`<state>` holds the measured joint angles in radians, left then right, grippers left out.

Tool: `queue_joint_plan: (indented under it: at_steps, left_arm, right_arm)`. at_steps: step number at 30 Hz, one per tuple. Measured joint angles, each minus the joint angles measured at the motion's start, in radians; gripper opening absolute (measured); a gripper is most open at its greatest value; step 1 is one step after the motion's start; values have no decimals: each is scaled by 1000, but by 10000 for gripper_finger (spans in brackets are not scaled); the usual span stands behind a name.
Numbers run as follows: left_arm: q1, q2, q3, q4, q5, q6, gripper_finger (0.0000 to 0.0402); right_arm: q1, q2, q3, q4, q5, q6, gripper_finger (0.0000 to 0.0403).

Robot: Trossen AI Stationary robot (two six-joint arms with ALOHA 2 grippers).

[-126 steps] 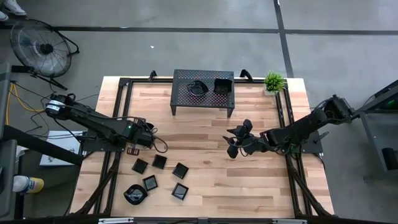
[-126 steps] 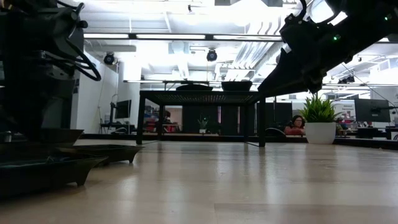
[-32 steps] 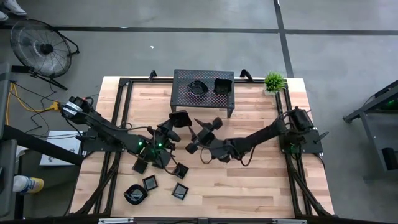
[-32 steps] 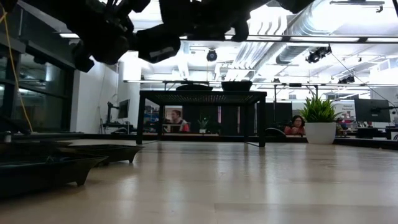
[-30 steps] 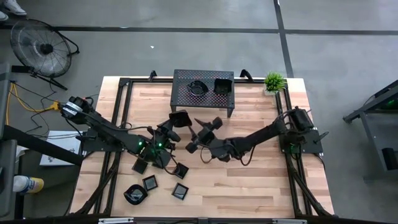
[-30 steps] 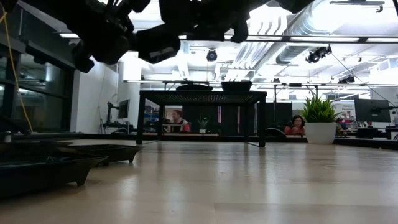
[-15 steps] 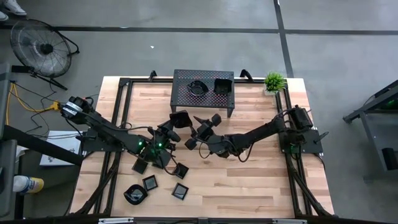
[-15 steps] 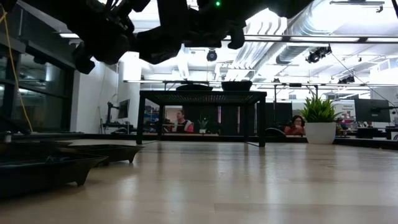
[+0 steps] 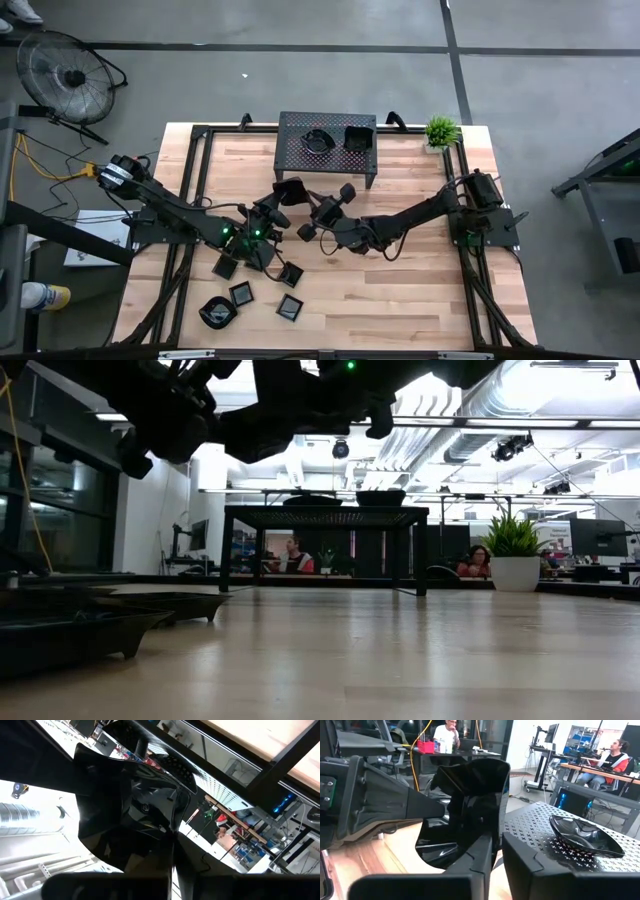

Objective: Pick & Place Mini shaped plates
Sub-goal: Stack the black distorted square plate on top of the black distorted square plates on the shelf

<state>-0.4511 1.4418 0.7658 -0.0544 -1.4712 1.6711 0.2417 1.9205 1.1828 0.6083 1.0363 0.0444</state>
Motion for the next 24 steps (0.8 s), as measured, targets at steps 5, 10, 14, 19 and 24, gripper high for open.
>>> queue_joint_plan:
  at_steps: [5, 10, 14, 19, 24]
  left_arm:
    - [0, 0, 0, -1, 48, 4, 0]
    - [0, -1, 0, -2, 85, 53, 5]
    - [0, -1, 0, 0, 97, 52, 26]
    - [0, -1, 0, 3, 97, 52, 66]
    - [0, -1, 0, 4, 95, 53, 109]
  right_arm:
    - [-1, 0, 0, -1, -16, 0, 7]
    - [-8, 0, -1, -2, -25, 0, 3]
    - [-8, 0, -1, -2, -32, -4, 3]
    - [-8, 0, -1, -2, -34, -4, 1]
    - [-8, 0, -1, -5, -33, -8, 1]
